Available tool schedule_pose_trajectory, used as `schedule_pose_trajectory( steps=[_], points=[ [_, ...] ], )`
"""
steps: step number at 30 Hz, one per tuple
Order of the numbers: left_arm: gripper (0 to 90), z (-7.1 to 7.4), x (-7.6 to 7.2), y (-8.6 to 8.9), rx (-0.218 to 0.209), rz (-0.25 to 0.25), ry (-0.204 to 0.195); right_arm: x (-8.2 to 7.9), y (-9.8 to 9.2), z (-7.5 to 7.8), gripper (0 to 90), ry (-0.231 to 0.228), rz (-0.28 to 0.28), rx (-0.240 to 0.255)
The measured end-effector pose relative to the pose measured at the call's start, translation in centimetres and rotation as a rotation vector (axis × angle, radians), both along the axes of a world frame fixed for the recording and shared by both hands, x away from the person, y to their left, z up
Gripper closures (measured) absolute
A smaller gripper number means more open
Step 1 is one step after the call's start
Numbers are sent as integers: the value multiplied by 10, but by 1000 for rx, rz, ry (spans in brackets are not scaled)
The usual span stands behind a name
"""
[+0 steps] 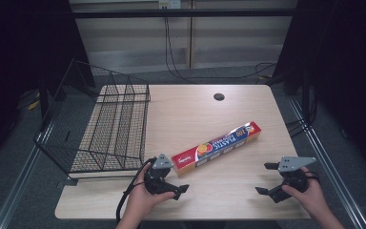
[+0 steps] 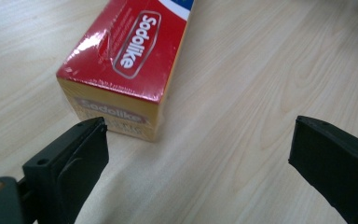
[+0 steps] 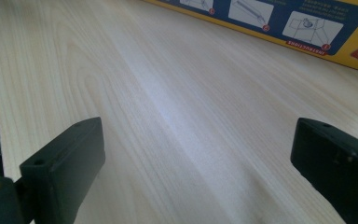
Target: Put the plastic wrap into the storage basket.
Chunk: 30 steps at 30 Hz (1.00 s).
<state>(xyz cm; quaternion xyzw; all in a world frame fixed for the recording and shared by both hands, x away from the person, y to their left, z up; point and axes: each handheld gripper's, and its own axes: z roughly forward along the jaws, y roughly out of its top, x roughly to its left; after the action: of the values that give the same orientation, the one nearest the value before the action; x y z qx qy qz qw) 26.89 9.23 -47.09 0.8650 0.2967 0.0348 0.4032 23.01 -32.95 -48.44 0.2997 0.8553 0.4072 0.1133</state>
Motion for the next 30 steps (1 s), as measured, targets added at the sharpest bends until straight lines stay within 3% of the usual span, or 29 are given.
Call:
schedule_pose_trajectory(
  steps=[9, 14, 17, 23, 29, 30],
  points=[
    [46, 4, 2, -7, 6, -17, 18, 0, -1, -1, 29, 6, 12, -2],
    [43, 14, 6, -12, 14, -31, 23, -1, -3, -2, 30, 10, 11, -3],
    [36, 18, 11, -17, 8, -53, 43, -1, -3, -2, 30, 6, 9, 1],
    [26, 28, 24, -24, -10, -49, 59, -1, -4, -1, 29, 1, 2, 10],
    [17, 38, 37, -34, -2, -56, 76, -1, -1, -1, 30, -7, 31, 6],
    [17, 40, 40, -37, -18, -61, 85, -1, -1, -1, 30, -3, 34, 10]
  ],
)
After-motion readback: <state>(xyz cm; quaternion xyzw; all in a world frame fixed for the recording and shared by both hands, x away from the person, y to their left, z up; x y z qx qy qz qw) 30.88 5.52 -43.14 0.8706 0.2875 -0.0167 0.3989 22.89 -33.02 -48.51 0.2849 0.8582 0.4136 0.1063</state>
